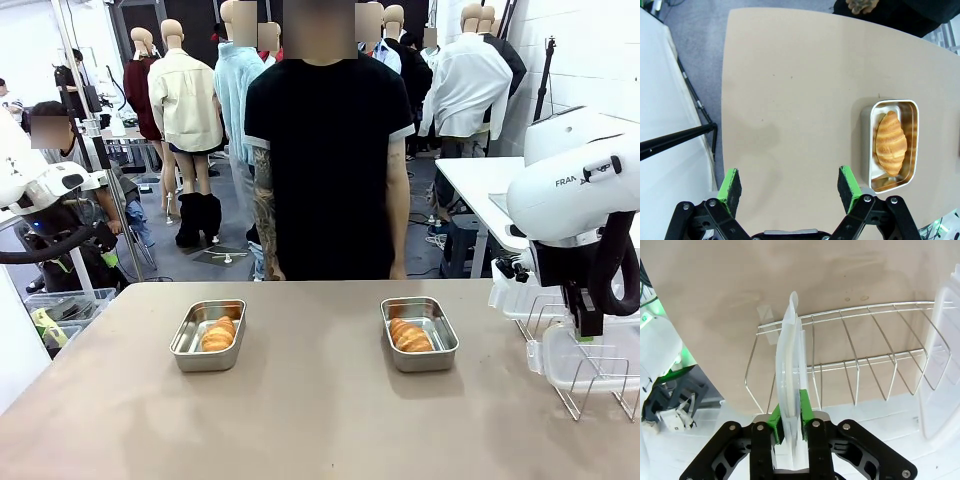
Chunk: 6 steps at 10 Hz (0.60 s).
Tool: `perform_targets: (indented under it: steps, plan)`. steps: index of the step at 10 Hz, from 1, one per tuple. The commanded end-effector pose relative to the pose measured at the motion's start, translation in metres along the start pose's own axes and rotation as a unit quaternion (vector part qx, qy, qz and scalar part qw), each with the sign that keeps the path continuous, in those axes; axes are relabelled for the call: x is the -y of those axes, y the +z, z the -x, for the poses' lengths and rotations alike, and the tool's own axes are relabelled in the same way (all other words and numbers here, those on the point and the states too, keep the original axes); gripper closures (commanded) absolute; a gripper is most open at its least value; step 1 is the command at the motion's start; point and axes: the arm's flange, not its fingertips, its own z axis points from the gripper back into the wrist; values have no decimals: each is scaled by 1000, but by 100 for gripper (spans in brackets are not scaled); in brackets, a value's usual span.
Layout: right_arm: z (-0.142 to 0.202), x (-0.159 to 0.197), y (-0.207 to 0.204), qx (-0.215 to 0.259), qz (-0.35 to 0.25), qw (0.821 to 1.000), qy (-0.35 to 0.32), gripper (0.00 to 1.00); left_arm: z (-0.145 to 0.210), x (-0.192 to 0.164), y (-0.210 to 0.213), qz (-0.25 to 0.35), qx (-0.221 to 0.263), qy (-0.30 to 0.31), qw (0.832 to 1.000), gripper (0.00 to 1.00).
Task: Place the bread in airtight containers.
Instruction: Pick up one Airtight Container lid and hand it to the human, then release when the human grabs the Airtight Container lid.
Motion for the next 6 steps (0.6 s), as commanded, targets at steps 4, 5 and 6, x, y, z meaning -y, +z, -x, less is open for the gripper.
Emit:
perform_targets:
  steps: [4,5,6]
  plan:
    - [1,4,10,19,-7,1000,-18,100,1,-1,2,-5,-1,-3,1000,0]
    - [4,-8,27,30,3,999,-35,100,1,-1,2,-5,-1,-3,1000,0]
    - [8,-27,53,52,30,997,-40,100,1,-1,2,-5,-1,-3,1000,0]
